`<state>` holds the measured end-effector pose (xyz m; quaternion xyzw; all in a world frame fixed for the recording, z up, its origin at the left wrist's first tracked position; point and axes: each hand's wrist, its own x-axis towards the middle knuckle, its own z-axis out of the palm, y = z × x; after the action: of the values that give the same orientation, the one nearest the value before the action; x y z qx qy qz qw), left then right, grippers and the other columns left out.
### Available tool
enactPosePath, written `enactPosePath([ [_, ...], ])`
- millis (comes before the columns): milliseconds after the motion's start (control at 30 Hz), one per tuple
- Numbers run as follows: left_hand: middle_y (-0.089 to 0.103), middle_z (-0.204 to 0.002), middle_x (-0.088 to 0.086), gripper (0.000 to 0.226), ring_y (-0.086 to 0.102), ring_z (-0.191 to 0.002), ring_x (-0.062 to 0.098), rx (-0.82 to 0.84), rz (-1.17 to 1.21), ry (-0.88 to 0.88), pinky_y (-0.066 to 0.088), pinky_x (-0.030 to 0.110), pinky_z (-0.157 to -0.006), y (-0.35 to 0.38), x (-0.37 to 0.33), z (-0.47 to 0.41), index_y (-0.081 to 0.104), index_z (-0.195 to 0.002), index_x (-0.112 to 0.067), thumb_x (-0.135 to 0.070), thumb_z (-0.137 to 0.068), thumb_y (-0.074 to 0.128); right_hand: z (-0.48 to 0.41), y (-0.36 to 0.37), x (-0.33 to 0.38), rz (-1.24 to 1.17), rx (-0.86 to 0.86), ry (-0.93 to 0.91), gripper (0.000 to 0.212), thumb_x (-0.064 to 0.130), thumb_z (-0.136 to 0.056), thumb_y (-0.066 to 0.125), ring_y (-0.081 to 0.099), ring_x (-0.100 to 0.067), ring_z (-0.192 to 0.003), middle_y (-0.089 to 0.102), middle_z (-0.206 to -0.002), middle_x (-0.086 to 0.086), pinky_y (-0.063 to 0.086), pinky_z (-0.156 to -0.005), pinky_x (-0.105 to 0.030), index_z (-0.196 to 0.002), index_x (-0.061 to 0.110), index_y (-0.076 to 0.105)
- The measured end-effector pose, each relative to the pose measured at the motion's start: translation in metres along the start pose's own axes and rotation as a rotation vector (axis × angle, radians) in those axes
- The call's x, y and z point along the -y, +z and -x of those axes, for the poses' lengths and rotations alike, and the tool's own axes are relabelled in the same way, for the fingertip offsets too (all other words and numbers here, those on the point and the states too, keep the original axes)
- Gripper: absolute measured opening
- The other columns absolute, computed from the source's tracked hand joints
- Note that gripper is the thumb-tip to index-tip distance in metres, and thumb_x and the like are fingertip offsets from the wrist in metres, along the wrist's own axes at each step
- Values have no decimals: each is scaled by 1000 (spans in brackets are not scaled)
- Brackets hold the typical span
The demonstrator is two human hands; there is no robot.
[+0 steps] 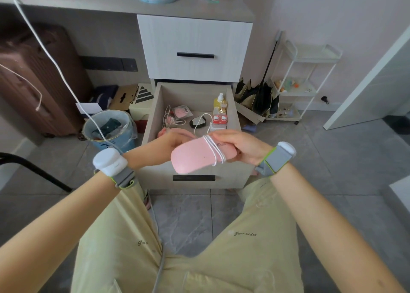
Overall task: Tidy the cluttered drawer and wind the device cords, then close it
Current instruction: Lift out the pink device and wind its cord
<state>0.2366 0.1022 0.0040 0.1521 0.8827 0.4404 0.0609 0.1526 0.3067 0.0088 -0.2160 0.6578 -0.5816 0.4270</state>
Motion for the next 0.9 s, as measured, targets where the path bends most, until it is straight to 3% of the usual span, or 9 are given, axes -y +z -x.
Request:
enactPosePath([
  [67,66,-103,-5,25,63,-96,3,-1,79,5,51,18,-83,1,-5,2,68,-103,-11,3,-83,63,1,4,4,123,58,-4,19,35,-81,58,52,-21,-83,63,-92,-5,35,-66,-29,-90,29,74],
  [167,69,-90,-8,26,65,-84,14,5,118,-102,56,28,-76,2,-1,-1,72,-92,-16,6,-80,66,3,9,10,306,166,27,20,42,-86,55,47,-26,-87,57,-95,-11,32,-67,-30,-94,32,70],
  [333,68,-100,4,33,65,-82,12,23,167,-190,56,21,-75,7,1,-4,71,-98,-13,8,-72,73,7,12,21,571,190,65,13,24,-98,47,50,-8,-76,55,-90,2,39,-56,-12,-107,18,54],
  [467,66,-97,8,37,59,-80,7,124,228,-269,51,20,-78,1,-3,-6,69,-105,-11,6,-72,73,4,12,20,707,185,115,11,26,-97,48,42,-2,-55,48,-76,5,29,-40,-12,-106,20,48],
  [567,66,-114,9,40,63,-92,7,82,334,-294,53,24,-83,2,-3,-8,63,-117,-5,1,-78,70,-2,10,14,792,110,106,26,28,-97,48,43,-3,-60,47,-78,7,31,-40,-7,-118,13,46],
  [633,64,-115,9,33,64,-83,0,-33,309,-281,54,20,-73,5,1,-13,66,-108,-4,-1,-75,74,-11,8,8,792,48,77,30,27,-97,47,45,-1,-66,48,-81,9,34,-45,-4,-121,10,47],
  [700,63,-108,7,21,61,-69,-5,-128,287,-286,53,16,-63,10,8,-18,68,-92,-9,0,-74,75,-19,7,3,773,-1,18,27,25,-97,48,48,-5,-75,51,-87,6,39,-59,-9,-118,8,50],
  [767,61,-95,4,20,60,-66,-1,-182,317,-344,54,16,-61,11,19,-26,66,-85,-14,1,-74,74,-35,1,-6,755,-71,-40,20,27,-95,51,52,-12,-86,55,-95,0,45,-79,-29,-108,11,54],
  [900,62,-97,11,15,61,-81,19,-282,463,-434,59,30,-71,8,38,-43,64,-83,-9,3,-76,71,-63,-12,-16,681,-246,-133,13,30,-96,49,53,-11,-80,55,-81,9,42,-76,-33,-91,19,53],
])
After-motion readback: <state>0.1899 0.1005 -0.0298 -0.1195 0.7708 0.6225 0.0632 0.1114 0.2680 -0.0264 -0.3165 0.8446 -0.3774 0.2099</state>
